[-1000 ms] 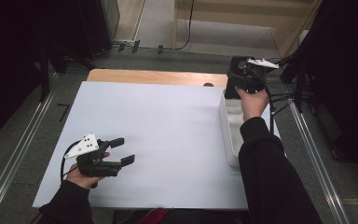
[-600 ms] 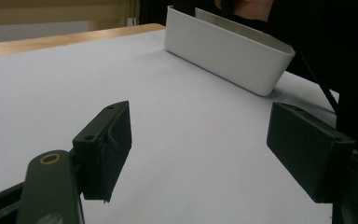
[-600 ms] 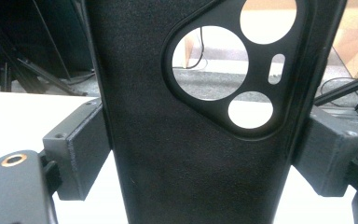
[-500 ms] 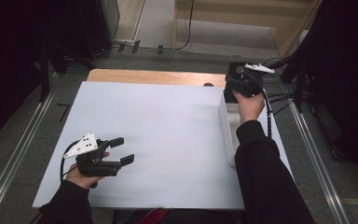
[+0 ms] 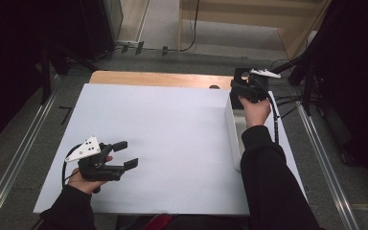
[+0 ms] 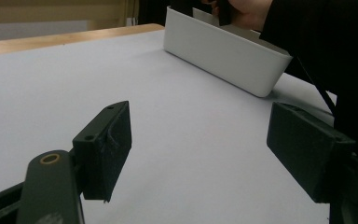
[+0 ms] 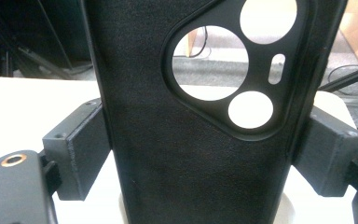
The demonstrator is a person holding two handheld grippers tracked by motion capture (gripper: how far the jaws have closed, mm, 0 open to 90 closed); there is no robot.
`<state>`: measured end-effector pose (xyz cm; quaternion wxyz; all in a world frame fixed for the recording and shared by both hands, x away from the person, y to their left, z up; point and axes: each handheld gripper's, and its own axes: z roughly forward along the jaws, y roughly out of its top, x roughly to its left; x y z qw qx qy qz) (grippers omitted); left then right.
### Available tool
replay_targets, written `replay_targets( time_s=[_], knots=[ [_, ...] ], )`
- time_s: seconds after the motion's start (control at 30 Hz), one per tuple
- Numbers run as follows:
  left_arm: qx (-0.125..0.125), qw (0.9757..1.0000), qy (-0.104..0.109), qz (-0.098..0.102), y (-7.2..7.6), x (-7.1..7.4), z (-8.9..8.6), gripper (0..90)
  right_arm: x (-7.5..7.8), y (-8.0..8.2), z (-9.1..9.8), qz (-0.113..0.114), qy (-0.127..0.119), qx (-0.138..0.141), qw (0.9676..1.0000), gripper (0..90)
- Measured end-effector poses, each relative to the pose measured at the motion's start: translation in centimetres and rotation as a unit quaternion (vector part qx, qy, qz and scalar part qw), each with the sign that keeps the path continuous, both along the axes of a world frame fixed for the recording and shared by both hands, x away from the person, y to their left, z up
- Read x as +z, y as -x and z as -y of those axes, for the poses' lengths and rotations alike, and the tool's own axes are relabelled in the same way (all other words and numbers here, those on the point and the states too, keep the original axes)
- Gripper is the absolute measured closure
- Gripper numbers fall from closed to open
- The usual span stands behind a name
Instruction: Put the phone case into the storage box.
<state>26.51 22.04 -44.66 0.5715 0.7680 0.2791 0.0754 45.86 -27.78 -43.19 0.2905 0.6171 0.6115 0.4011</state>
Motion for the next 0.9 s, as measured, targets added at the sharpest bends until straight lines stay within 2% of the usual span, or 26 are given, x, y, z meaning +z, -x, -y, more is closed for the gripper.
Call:
replay_targets(
  time_s=[0.1,0.2,0.43,0.5,0.73,0.8,0.9],
  knots=[
    [-0.001,1.0000,0.000,0.001,0.0,0.0,0.0,22.1,-0.4,-0.1,0.1,-0.010,0.000,0.002,1.0000,12.6],
    [0.000,1.0000,-0.001,0.000,0.0,0.0,0.0,22.1,-0.6,0.0,0.0,-0.008,0.004,0.005,0.9999,12.5],
    [0.000,1.0000,0.002,0.001,0.0,0.0,0.0,22.2,-1.4,0.2,0.0,-0.024,-0.001,-0.002,0.9997,12.6],
    [0.000,1.0000,0.002,0.001,0.0,0.0,0.0,22.2,-1.4,0.3,0.0,-0.029,0.007,-0.004,0.9996,12.6],
    [0.002,1.0000,0.005,0.002,0.0,0.0,0.0,22.2,-1.2,0.4,0.4,-0.038,-0.006,0.004,0.9992,11.3],
    [0.003,1.0000,0.004,0.002,0.0,0.0,-0.1,22.2,-1.1,0.3,0.3,-0.045,0.002,-0.001,0.9990,10.5],
    [0.003,1.0000,0.004,0.000,0.0,0.0,-0.1,22.2,-1.0,0.3,0.4,-0.047,-0.008,0.007,0.9989,8.2]
  ],
)
